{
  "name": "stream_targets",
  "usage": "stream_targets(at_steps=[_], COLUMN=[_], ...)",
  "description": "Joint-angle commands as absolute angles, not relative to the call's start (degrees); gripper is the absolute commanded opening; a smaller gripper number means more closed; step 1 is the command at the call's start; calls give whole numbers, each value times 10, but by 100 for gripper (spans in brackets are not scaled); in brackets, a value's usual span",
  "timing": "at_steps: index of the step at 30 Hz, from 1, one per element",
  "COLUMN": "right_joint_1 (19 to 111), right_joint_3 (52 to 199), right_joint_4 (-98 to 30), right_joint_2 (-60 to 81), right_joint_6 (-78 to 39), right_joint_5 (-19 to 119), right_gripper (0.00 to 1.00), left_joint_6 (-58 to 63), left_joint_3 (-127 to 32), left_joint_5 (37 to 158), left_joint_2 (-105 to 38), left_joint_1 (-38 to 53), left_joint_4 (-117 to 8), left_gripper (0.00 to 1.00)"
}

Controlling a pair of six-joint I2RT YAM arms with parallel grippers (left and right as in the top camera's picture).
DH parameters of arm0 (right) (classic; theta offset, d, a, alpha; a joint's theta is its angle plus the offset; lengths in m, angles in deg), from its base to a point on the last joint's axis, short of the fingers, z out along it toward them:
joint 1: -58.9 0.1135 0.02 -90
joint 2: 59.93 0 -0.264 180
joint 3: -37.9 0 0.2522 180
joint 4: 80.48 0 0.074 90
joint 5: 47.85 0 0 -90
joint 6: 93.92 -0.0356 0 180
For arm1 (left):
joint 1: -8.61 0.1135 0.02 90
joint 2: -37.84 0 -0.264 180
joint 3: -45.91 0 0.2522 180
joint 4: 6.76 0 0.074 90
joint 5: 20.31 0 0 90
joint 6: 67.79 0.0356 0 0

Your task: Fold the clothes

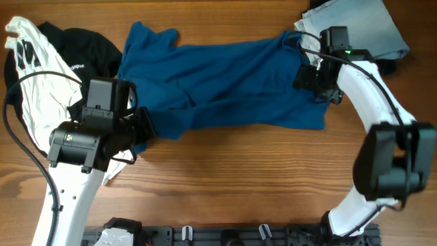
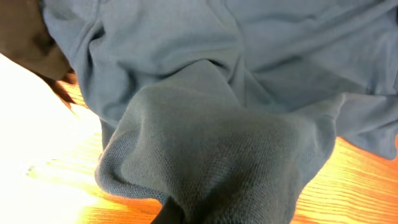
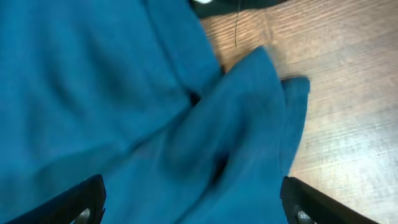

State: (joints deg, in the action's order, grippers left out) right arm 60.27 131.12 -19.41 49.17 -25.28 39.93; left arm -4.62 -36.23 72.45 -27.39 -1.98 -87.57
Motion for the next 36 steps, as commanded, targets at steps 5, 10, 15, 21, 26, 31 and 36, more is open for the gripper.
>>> stream_targets(at_steps=[5, 10, 15, 21, 26, 31, 36], right_joint_1=[556, 531, 531, 531, 530, 529, 494], right_joint_3=[1307, 1308, 1307, 1305, 1290, 1298, 1304], right_joint_4=[-268, -296, -296, -283, -276, -225, -145], right_joint_2=[587, 588, 588, 589, 589, 528, 345], right_joint_6=[-266, -264, -264, -266, -270, -270, -264], right_joint_5=[357, 375, 377, 376, 377, 384, 455], right_gripper=[91, 87, 66, 24, 4, 4, 4], left_joint_6=[-37, -37, -37, -37, -37, -37, -37], left_joint_3=[-364, -364, -364, -364, -364, -369, -395], left_joint_5=[704, 704, 704, 697, 669, 614, 599], left_joint_2=[-263, -267, -279, -284, -284, -278, -245], left_joint_1=[9, 9, 9, 9, 9, 9, 9], left_joint_4=[-877, -876, -874, -872, -858, -807, -800], left_gripper=[4, 4, 4, 4, 4, 4, 4])
